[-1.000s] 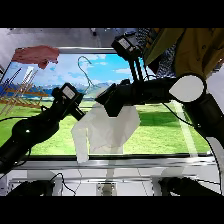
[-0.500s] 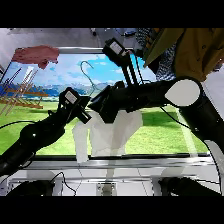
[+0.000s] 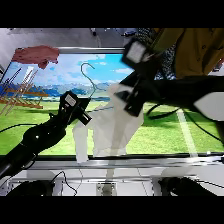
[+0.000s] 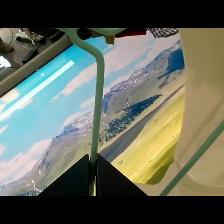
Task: Fold the clothes and pants, and hang the long-sleeved shirts on hangers.
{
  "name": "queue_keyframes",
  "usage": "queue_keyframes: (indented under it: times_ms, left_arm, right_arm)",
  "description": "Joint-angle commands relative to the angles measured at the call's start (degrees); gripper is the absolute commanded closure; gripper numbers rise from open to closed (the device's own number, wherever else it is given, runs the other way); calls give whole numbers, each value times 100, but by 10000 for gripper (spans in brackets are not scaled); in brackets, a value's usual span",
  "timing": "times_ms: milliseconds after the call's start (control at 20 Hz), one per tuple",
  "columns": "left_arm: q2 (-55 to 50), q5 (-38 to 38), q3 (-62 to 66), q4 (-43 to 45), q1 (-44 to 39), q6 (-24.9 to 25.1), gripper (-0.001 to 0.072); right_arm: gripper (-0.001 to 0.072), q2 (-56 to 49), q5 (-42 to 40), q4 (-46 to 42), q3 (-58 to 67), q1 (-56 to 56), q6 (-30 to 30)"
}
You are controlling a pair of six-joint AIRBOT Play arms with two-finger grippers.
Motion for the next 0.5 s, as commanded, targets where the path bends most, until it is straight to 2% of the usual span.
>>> queue_keyframes:
  times_ms: [0,100,300,450]
  left_arm:
    - [2,-264,-125,4,-107,138,682]
    - [2,-380,-125,4,-291,358,682]
    - [2,-398,-127,7,-498,372,682]
    - [-2,-396,-127,44,-494,372,682]
  right_arm:
    - [288,208,17,-297,26,-597,-192]
    - [287,-11,520,177,26,-866,-629]
    - [286,-557,1029,881,26,-861,-1488]
    - [286,-807,1593,1423,28,-861,-1569]
